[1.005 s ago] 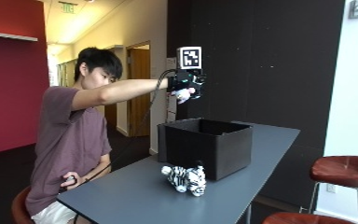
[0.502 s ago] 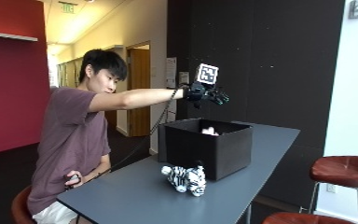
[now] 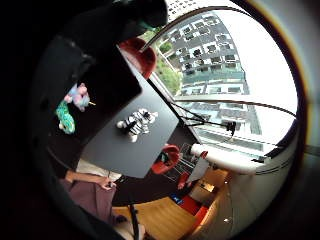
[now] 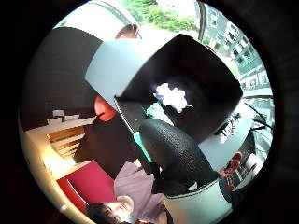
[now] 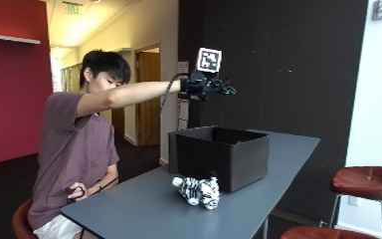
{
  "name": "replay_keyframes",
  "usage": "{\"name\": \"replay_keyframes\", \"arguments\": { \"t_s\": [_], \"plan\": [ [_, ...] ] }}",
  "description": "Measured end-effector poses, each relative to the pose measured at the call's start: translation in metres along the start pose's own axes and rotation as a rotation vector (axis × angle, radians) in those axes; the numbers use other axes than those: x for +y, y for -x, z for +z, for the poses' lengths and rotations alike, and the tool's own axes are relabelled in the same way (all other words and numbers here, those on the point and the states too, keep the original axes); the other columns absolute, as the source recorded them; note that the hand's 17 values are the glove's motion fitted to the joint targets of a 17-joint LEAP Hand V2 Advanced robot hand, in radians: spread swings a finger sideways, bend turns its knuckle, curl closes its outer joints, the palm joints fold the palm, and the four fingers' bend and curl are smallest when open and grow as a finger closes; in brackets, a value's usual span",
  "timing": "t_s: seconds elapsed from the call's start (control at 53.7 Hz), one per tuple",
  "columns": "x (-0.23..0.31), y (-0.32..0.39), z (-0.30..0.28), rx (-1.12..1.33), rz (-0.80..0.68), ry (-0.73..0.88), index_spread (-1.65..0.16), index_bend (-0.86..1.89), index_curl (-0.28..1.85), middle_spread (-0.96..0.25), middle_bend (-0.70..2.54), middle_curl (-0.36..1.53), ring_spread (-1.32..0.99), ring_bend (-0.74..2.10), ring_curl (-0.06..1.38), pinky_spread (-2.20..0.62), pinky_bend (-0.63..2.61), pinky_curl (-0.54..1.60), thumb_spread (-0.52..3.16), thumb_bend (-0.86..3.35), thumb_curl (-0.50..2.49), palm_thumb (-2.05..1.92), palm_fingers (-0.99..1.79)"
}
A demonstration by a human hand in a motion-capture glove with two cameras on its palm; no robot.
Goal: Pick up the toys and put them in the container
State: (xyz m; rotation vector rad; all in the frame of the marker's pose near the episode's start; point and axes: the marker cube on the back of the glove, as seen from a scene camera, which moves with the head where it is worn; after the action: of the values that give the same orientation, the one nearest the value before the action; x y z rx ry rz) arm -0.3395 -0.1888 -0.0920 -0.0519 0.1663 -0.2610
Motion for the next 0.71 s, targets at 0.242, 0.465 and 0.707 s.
{"name": "replay_keyframes", "arguments": {
  "t_s": [0.242,0.465,0.707],
  "plan": [
    [0.049,-0.084,0.042,-0.106,0.007,0.034,-0.21,0.13,0.21,-0.01,0.16,0.36,0.01,0.36,0.28,0.05,0.83,0.32,1.19,-0.06,0.29,-0.08,-0.17],
    [0.058,-0.153,0.145,-0.138,0.012,0.109,-0.24,0.17,0.25,-0.08,0.16,0.34,-0.01,0.31,0.27,0.05,0.72,0.30,1.21,-0.05,0.26,-0.07,-0.11],
    [0.041,-0.160,0.285,-0.035,-0.139,0.213,-0.27,0.20,0.31,-0.11,0.14,0.32,-0.02,0.23,0.27,0.04,0.63,0.29,1.23,-0.03,0.26,-0.02,-0.10]
  ]
}}
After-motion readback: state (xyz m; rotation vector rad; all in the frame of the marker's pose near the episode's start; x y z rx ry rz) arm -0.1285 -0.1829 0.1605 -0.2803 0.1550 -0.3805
